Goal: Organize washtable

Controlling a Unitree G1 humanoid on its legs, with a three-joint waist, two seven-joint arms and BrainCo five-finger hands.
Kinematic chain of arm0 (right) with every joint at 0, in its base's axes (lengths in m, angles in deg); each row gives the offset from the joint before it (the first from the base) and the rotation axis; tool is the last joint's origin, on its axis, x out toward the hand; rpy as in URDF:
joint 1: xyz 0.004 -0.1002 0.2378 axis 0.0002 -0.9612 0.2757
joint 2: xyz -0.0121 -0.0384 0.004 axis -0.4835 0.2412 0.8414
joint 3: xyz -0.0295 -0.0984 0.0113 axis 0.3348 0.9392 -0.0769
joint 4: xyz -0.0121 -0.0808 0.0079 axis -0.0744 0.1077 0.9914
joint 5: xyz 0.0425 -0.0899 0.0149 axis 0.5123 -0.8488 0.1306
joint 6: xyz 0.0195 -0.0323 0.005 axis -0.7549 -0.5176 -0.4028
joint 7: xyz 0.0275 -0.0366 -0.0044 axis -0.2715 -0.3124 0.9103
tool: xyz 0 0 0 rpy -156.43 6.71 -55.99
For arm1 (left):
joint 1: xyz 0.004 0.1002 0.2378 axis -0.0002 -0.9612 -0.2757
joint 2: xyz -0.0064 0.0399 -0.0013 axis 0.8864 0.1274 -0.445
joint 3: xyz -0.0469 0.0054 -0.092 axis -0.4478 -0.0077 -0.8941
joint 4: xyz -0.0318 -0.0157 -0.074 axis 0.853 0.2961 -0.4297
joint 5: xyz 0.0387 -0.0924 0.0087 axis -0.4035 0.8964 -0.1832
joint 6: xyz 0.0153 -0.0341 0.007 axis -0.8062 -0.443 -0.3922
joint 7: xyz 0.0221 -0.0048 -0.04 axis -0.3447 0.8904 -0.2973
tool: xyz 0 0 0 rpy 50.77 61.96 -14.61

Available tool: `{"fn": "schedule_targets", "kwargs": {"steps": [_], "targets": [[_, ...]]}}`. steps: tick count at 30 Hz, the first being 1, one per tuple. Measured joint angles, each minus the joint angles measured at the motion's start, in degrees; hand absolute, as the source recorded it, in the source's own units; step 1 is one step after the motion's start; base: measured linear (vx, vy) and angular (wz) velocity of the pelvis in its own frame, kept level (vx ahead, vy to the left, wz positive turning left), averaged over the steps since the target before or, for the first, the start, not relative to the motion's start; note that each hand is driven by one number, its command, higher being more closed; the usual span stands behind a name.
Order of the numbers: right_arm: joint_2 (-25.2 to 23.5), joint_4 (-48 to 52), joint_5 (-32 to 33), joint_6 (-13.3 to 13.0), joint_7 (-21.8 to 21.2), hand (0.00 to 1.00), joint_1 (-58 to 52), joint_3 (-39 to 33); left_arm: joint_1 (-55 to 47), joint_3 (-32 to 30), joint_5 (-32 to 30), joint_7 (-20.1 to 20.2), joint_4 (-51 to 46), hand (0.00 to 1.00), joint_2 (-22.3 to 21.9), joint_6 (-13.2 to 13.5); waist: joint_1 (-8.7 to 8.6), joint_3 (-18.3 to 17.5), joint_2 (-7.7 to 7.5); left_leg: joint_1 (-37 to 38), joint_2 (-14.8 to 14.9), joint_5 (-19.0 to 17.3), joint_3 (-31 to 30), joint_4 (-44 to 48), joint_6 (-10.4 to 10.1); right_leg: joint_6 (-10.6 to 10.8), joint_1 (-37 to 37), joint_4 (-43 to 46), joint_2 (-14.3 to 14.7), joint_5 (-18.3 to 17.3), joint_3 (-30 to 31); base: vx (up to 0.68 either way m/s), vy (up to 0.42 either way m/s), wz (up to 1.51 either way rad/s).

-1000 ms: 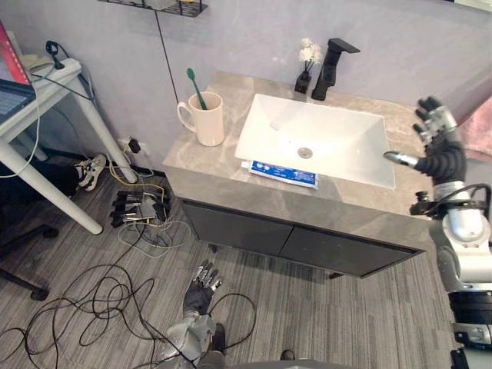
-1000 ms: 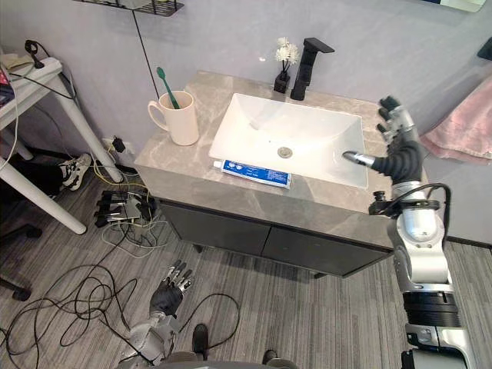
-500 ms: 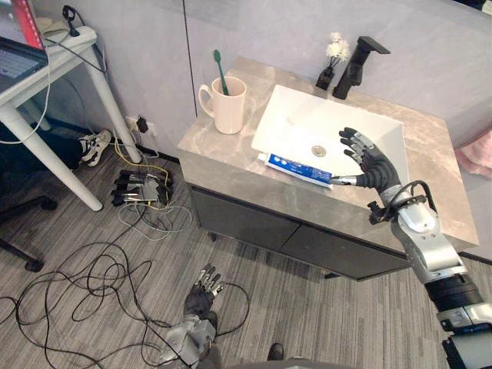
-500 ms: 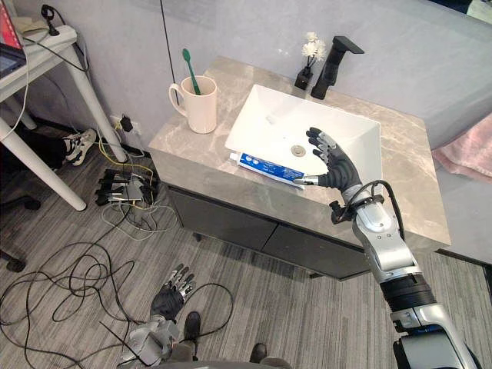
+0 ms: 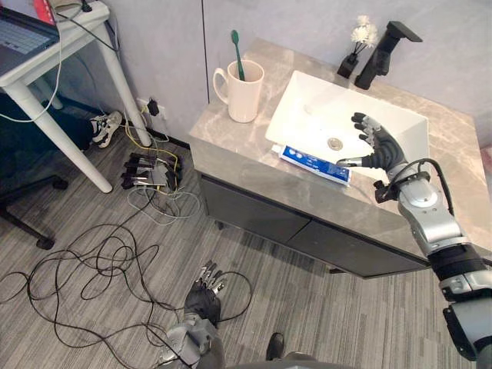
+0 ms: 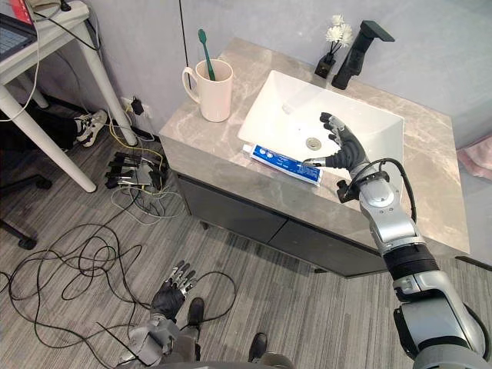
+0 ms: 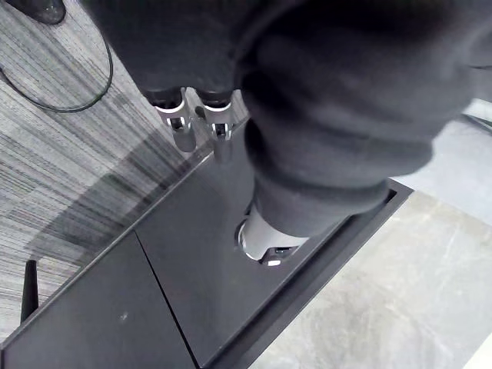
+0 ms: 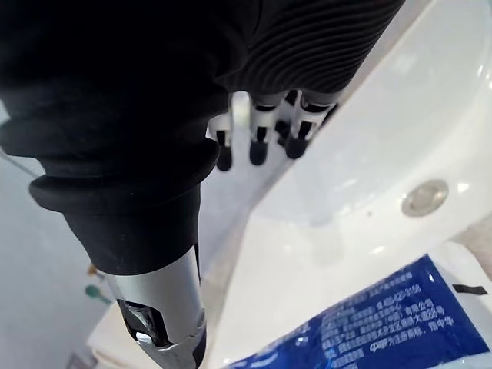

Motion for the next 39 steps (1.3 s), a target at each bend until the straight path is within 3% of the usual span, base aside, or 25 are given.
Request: {"fn": "schedule_targets", "kwargs": {"steps": [11,39], "targets": [[0.99,-0.46,-2.09,0.0,0.02,0.0,-0.08,-0.57,0.03,1.27,0.83,0.3,0.0,0.0,0.12,-0.01,-0.07,0.95,0.94,0.01,0.15,0.0,0.14,-0.35,0.0,0.05,-0.36,0.37,-0.13,0.12,0.15,-0.02,0.004,0.0],[0.8,-1.48,-3.8,0.15,-0.25,0.0,-3.78,-1.74,0.17,1.95,0.81,0.32,-2.64,0.0,1.28,0.09,0.17,4.31,-0.04,-2.83,0.34,0.59,0.11,-0.01,0.13,0.05,-3.17,1.03,0.04,0.12,0.18,-0.01,0.001,0.0]]}}
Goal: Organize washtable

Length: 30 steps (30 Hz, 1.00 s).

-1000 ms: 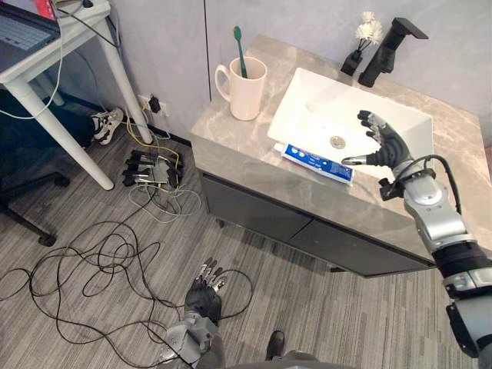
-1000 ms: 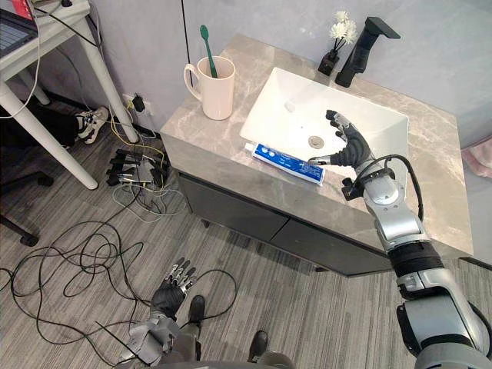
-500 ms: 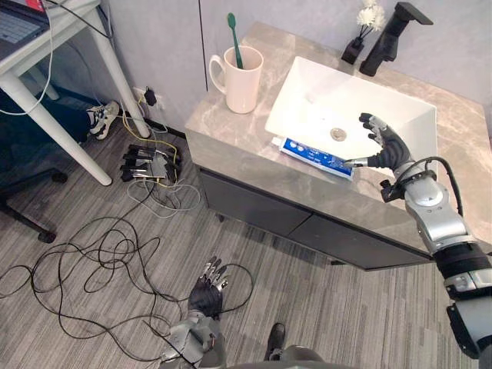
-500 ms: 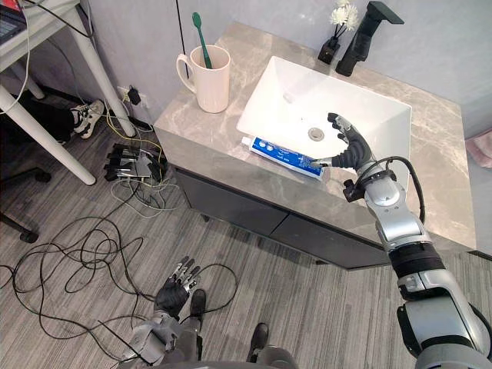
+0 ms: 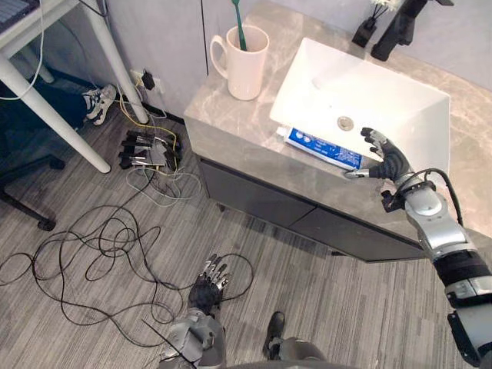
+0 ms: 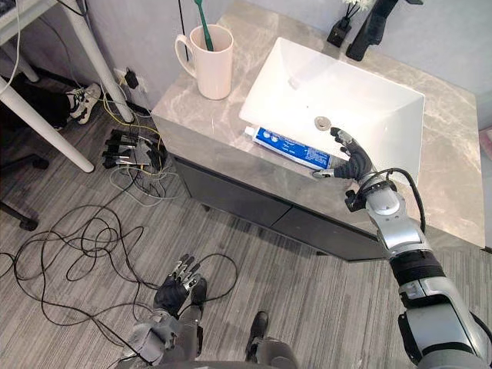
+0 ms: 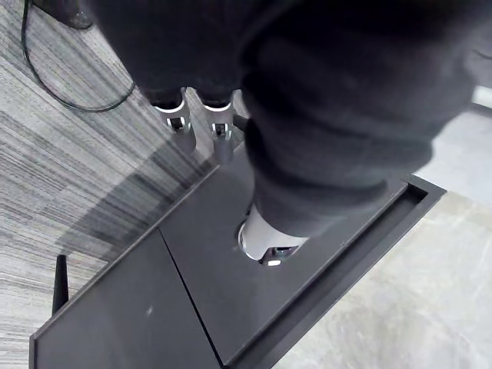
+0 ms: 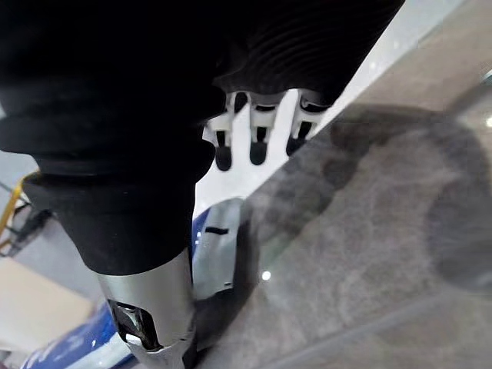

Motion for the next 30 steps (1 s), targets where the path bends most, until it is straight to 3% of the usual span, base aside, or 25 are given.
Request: {"fn": "schedule_targets", "kwargs": {"steps": [25,29,30], "targets": [[0.21,4.3,0.11,-0.39,-0.99,0.0,2.3,3.85,0.22,0.03,0.02,-0.01,-0.21,0.0,1.08,0.03,0.1,1.69,-1.12,-1.59,0.18,0.1,-0.85,-0.01,-0.13,-0.13,-0.99,-0.52,0.58,0.07,-0.73,0.0,-0.001,0.01],[0.21,5.71,0.08,-0.6,-1.0,0.0,2.72,4.35,0.51,0.05,0.02,-0.01,-0.21,0.0,1.15,0.19,1.19,2.41,-1.68,-1.79,0.3,0.16,-1.33,0.0,-0.22,-0.15,-0.94,-0.79,0.79,0.08,-1.47,0.0,-0.009,0.05],[0.2,5.94,0.07,-0.73,-1.01,1.0,3.04,4.66,0.55,0.05,0.01,-0.01,-0.21,0.0,1.15,0.3,1.41,2.43,-1.67,-1.93,0.28,0.17,-1.42,0.01,-0.24,-0.15,-0.93,-0.79,0.79,0.07,-1.53,0.02,-0.005,0.04]]}}
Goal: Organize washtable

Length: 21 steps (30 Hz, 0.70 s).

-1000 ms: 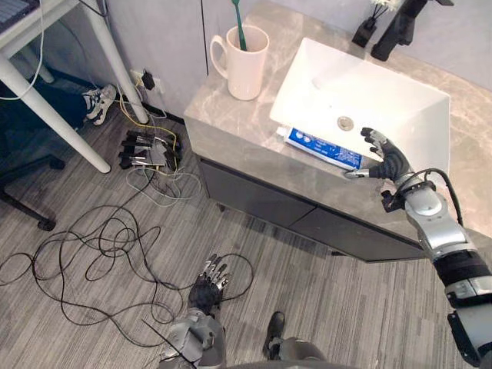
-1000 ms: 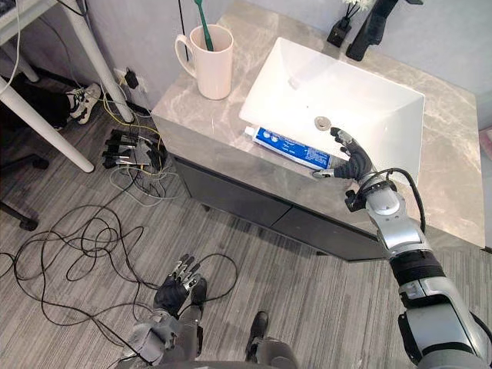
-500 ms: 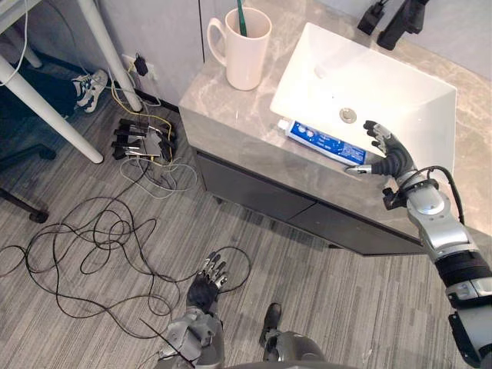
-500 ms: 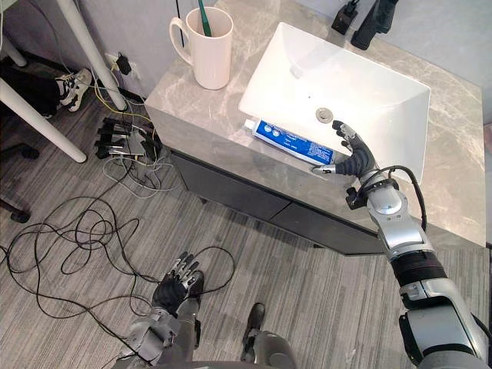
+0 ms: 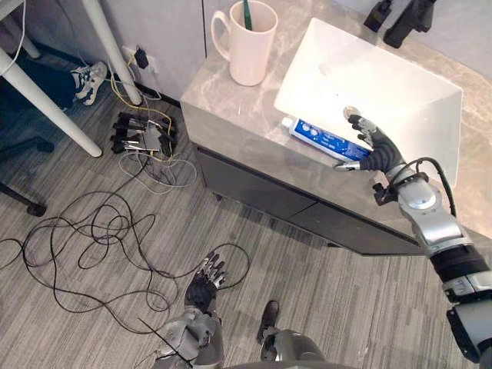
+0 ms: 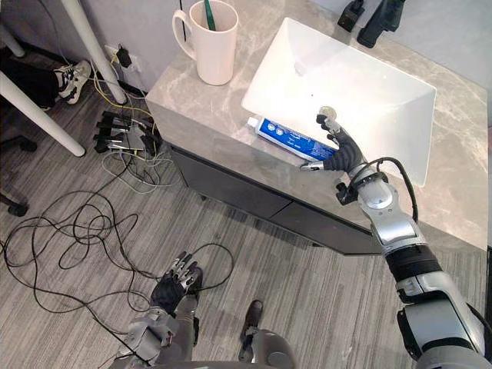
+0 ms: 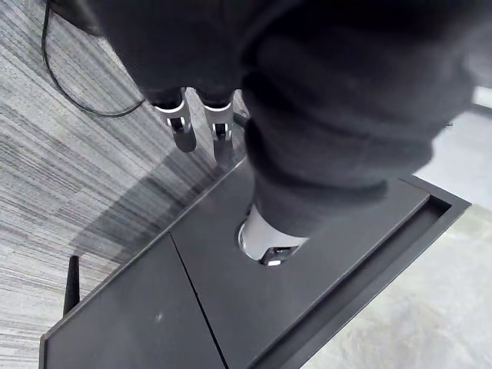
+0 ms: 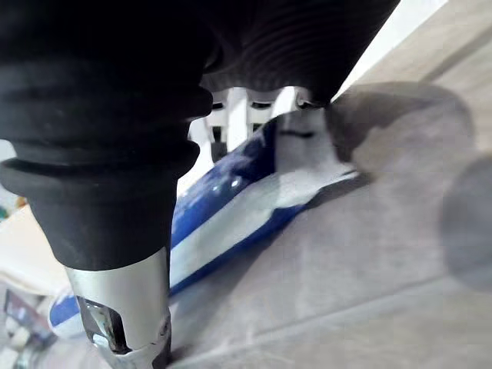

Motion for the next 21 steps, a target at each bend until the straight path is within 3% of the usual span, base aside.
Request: {"fn": "schedule_targets", "kwargs": {"steps": [4,8,21], "targets": [[0.0,0.41,0.01,-0.66,-0.18,1.0,1.11,1.35,0.0,-0.01,0.0,0.0,0.0,0.0,0.38,0.03,-0.02,0.64,-0.3,-0.1,-0.04,0.05,-0.19,-0.02,-0.04,0.0,-0.01,0.07,-0.01,0.0,-0.06,0.0,0.0,0.01],[-0.04,-0.44,0.02,0.63,0.29,1.0,2.75,1.06,0.01,-0.01,0.0,0.0,0.0,0.0,0.7,0.04,0.19,0.78,-0.3,-0.4,-0.07,0.05,-0.42,-0.01,-0.05,-0.02,-0.16,0.05,-0.02,-0.01,-0.24,0.0,0.001,0.02],[-0.03,-1.56,0.0,0.8,0.28,1.0,3.98,1.14,0.01,0.0,-0.01,0.0,0.0,0.0,1.13,0.03,0.57,0.82,-0.35,-0.15,-0.04,0.04,-0.07,0.05,-0.07,-0.03,-0.03,0.04,-0.04,-0.02,0.05,0.01,0.0,0.0]]}}
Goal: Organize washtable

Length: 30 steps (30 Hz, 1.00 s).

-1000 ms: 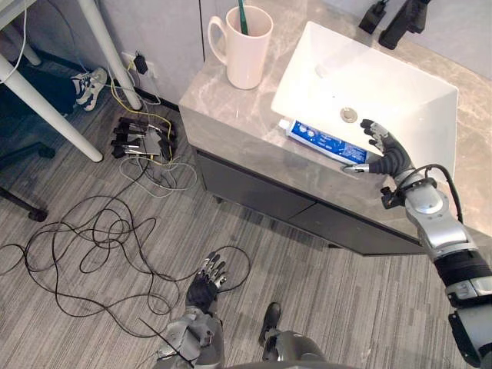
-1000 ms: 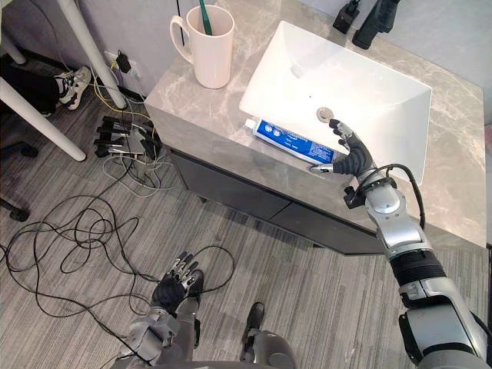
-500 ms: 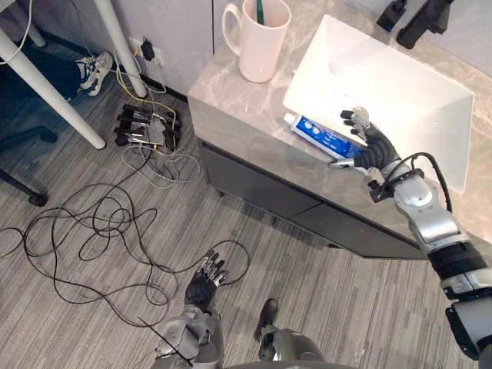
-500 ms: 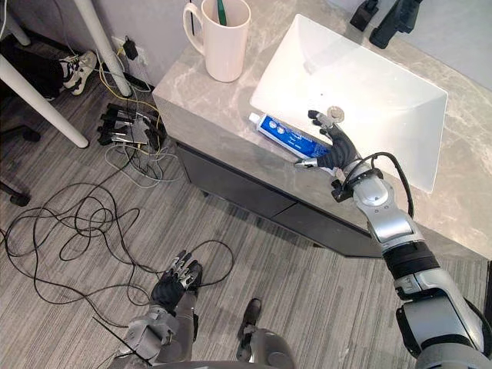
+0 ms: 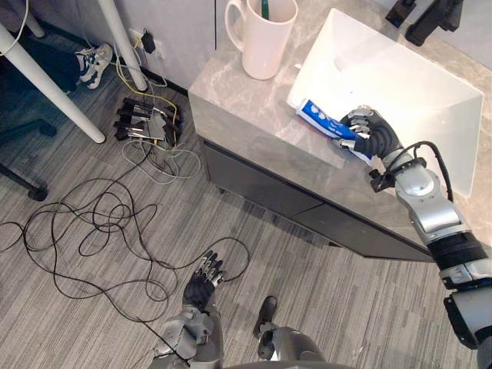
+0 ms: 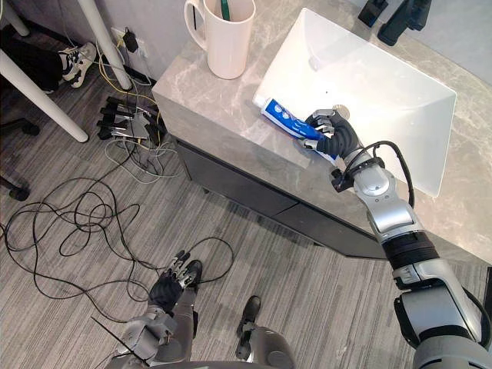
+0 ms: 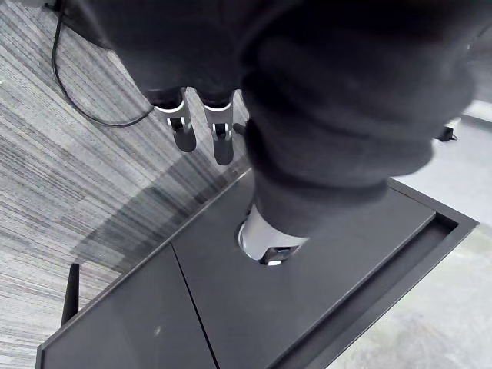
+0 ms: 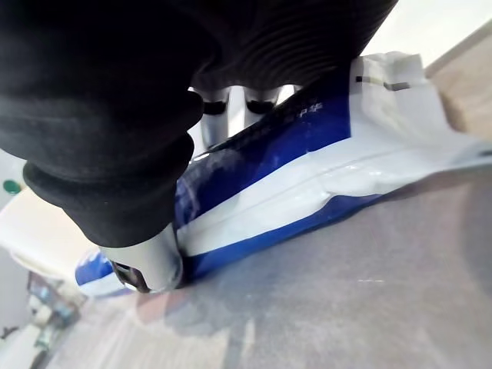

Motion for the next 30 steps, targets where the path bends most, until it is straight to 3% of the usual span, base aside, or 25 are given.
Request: {"fn": "schedule_targets", "kwargs": {"steps": [7,10,13,18,26,30], "targets": [[-0.07,-0.42,-0.02,2.24,-0.21,1.0,-0.21,-1.52,0.44,-1.3,0.0,-0.19,-3.87,0.0,0.77,-0.03,1.0,-0.08,0.87,2.02,0.02,-0.18,0.3,-0.05,-0.18,0.0,1.93,0.04,-0.08,0.0,0.04,0.0,0.001,-0.01],[-0.55,-0.38,1.07,2.39,-0.31,1.0,-0.23,-2.68,2.65,-3.28,0.41,-0.46,-8.3,0.0,1.3,-0.03,0.84,-0.85,2.43,2.51,-0.09,-0.17,0.34,-0.06,-0.17,0.01,2.37,0.06,-0.19,0.0,0.05,0.0,0.0,0.0],[-2.85,0.56,3.93,2.43,-0.4,1.0,-0.23,-4.39,6.46,-5.23,1.45,-0.68,-12.84,0.0,3.11,0.19,-0.4,-1.95,4.34,3.9,-0.14,-0.16,0.37,-0.06,-0.16,0.01,3.8,-0.09,-0.24,0.0,0.0,0.0,0.0,0.0],[-7.87,9.92,7.95,2.35,-0.24,1.0,-1.0,-5.81,15.46,-4.93,5.98,-1.35,-16.07,0.0,5.97,0.26,-2.36,-5.41,7.67,5.91,-0.23,-0.13,1.02,-0.14,-0.17,0.03,5.11,-0.21,-0.23,0.02,0.15,-0.05,0.003,-0.07],[-15.01,21.09,10.15,2.2,-2.15,1.0,-6.1,-4.63,23.72,-0.27,9.88,-0.24,-21.36,0.0,10.6,-0.26,-3.96,-9.26,8.41,7.52,-0.3,-0.13,2.07,-0.41,-0.17,-0.07,5.93,-0.02,-0.27,0.1,1.42,-0.03,0.006,-0.08],[-16.87,22.02,10.8,2.25,-3.93,1.0,-8.63,-3.56,24.62,0.77,12.72,-0.27,-21.16,0.0,10.59,-1.15,-4.44,-10.47,8.47,7.65,-0.32,-0.08,2.08,-0.41,-0.14,-0.13,5.94,0.01,-0.3,0.16,1.5,0.0,0.0,0.0]]}}
